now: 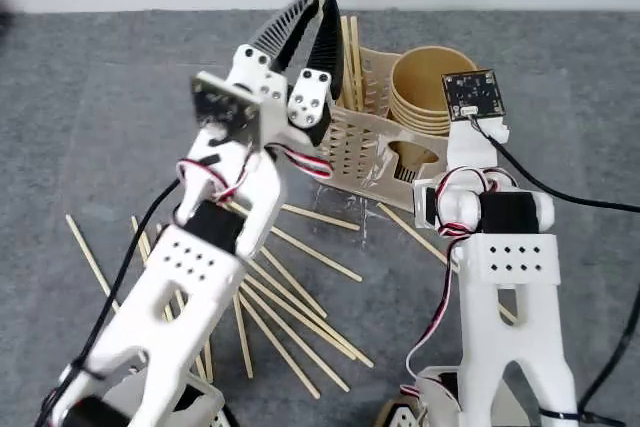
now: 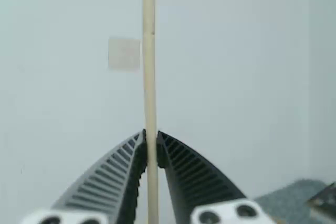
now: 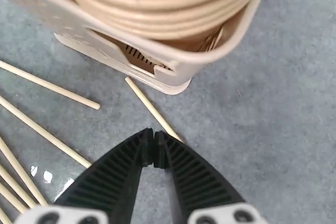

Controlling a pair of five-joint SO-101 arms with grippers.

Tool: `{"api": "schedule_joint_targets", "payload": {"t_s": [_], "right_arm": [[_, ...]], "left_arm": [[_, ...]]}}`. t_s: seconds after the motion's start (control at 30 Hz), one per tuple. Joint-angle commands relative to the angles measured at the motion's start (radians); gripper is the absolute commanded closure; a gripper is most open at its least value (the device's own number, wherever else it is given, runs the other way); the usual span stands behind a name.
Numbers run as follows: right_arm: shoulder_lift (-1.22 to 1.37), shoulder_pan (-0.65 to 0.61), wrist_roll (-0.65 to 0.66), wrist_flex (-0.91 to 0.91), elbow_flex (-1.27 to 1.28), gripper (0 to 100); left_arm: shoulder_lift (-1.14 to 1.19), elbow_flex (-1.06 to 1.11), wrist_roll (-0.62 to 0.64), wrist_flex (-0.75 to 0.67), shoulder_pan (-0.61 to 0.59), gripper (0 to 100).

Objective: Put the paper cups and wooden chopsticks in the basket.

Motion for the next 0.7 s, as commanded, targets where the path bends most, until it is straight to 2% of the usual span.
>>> {"api": "schedule_joint_targets", "payload": {"t_s": [0.0, 0.13, 0.4, 0.53, 0.67], "right_arm": [[-0.038, 0.008, -0.002, -0.019, 0.002, 99.1], [-0.038, 0.007, -0.002, -0.019, 0.002, 99.1], [-0.033, 0.004, -0.002, -0.019, 0.002, 99.1], [-0.033, 0.004, -0.002, -0.019, 0.002, 99.1], [-0.031, 0.004, -0.002, -0.019, 0.002, 99.1]], "left_arm": [[0.084, -0.038, 0.017, -0.058, 0.008, 99], [0.169, -0.047, 0.015, -0.098, 0.008, 99], [0.238, 0.010, 0.018, -0.089, 0.006, 97], [0.147, 0.082, 0.109, -0.086, -0.028, 91], [0.015, 0.094, 0.144, 0.077, -0.072, 88]]}}
